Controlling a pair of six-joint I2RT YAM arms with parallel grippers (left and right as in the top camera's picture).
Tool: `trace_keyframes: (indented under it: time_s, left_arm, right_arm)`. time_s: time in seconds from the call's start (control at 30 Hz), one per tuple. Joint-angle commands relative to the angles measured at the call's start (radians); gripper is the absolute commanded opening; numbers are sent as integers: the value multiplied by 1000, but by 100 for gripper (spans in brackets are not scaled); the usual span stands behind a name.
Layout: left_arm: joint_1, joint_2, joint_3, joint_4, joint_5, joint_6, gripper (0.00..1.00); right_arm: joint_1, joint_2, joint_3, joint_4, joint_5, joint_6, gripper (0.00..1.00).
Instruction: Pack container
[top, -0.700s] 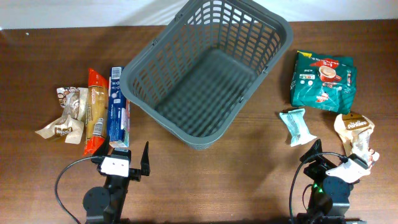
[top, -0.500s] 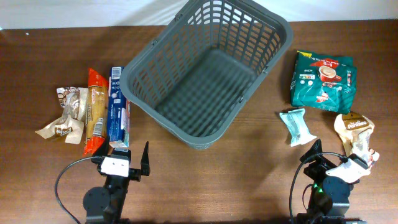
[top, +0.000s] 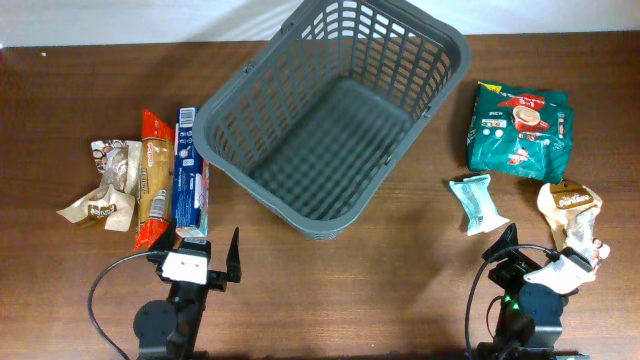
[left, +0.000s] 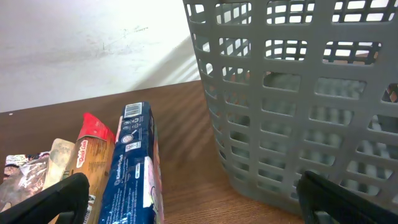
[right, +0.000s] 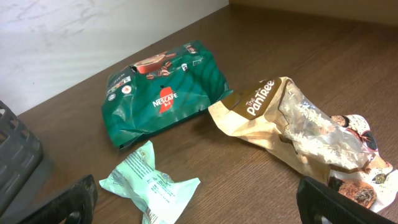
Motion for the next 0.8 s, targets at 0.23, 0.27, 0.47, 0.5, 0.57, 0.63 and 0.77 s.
trace_keyframes:
  time_s: [0.23,0.27,0.47,0.5,0.57,0.63,0.77]
  left_arm:
    - [-5,-10,-10,3,3,-6,99]
    - [-5,-10,-10,3,3,-6,99]
    - [-5,-10,-10,3,3,-6,99]
    - [-5,-10,-10,3,3,-6,99]
    - [-5,-10,-10,3,3,-6,99]
    - [-5,-10,-10,3,3,-6,99]
    - [-5,-10,-10,3,3,-6,99]
  right_arm:
    - [-7,-10,-8,1,10,6,99]
    - [-6,-10,-8,0,-28,6,99]
    - [-7,-10,-8,8,-261,90,99]
    - [-7,-10,-6,8,-291,124,99]
    - [-7,-6,11,10,-332,137,99]
    - [-7,14,56,10,-329,134,99]
    - [-9,171,239,-5,-302,45,99]
